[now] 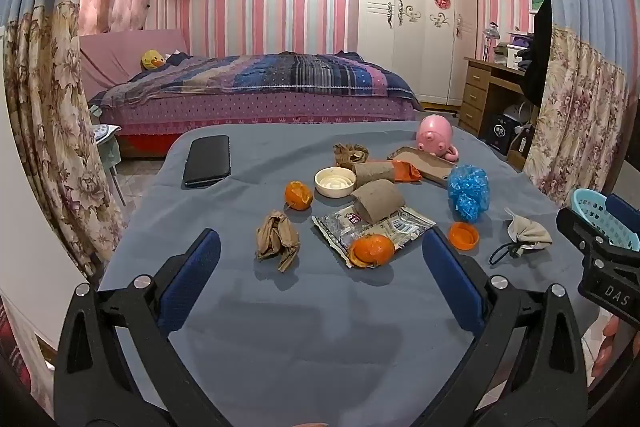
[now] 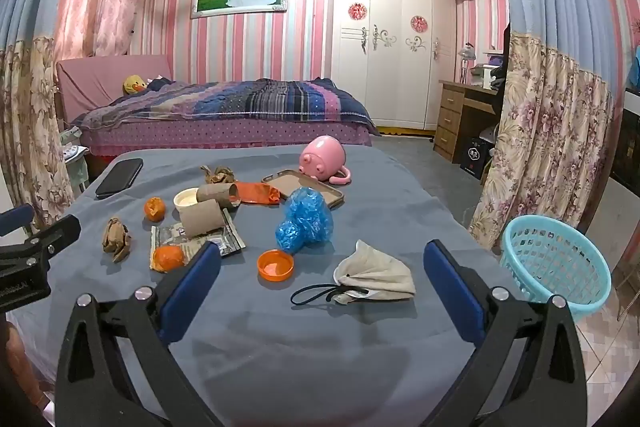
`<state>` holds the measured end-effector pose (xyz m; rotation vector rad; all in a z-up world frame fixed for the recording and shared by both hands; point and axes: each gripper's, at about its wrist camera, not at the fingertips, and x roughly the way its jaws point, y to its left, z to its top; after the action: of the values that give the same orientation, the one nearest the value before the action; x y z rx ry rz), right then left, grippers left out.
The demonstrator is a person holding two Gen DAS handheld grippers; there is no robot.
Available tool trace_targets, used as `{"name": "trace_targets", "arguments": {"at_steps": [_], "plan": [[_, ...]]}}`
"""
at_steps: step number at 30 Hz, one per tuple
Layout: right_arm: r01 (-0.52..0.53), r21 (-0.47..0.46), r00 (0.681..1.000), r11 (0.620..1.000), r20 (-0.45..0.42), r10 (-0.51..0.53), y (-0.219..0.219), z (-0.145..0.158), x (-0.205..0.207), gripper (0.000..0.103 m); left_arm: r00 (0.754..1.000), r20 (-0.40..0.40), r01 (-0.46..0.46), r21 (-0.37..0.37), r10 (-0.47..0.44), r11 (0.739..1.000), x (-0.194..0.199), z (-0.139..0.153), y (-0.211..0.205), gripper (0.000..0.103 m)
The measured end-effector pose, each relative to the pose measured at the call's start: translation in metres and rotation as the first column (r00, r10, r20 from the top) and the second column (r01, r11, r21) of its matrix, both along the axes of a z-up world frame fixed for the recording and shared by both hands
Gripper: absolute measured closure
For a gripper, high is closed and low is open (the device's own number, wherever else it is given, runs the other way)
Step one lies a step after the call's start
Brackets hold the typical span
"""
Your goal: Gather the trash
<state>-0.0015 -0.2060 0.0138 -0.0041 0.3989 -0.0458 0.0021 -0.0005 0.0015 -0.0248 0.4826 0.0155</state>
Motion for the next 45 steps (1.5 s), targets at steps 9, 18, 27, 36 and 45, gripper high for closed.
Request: {"name": "trace_targets", "arguments": {"at_steps": [9, 18, 27, 36, 45], "plan": [[0.005, -0.004, 1.0, 1.0, 0.006, -0.005, -0.002, -0.004, 0.0, 0.004, 1.0, 0.001, 0.001, 0.012, -0.001, 1.0, -0.002, 0.001, -0.006, 0.005], [0.008, -0.002, 1.0, 1.0, 0.005, -0.008, -0.006, -0.001, 0.0, 0.004, 1.0, 0.001, 0.006, 0.023, -0.006, 1.0, -0.003, 0.002, -0.012, 0.005], [0.007, -0.001, 1.0, 1.0, 0.005, -0.007, -0.007, 0.0, 0.0, 0.004, 1.0, 0.001, 0.008, 0.022, -0.008, 1.0, -0.003, 0.002, -0.013, 0.005], [0.01, 0.001, 1.0, 1.0, 0.009, -0.01, -0.008, 0.0, -0.001, 0.004, 1.0, 0.002, 0.016, 0.021, -0.016, 1.0, -0.005, 0.002, -0.017, 0.005], [0.01, 0.003, 1.0, 1.0, 0.009, -0.01, -0.011, 0.002, -0.001, 0.004, 1.0, 0.002, 0.019, 0.019, -0.019, 1.0, -0.006, 0.003, -0.018, 0.005]]}}
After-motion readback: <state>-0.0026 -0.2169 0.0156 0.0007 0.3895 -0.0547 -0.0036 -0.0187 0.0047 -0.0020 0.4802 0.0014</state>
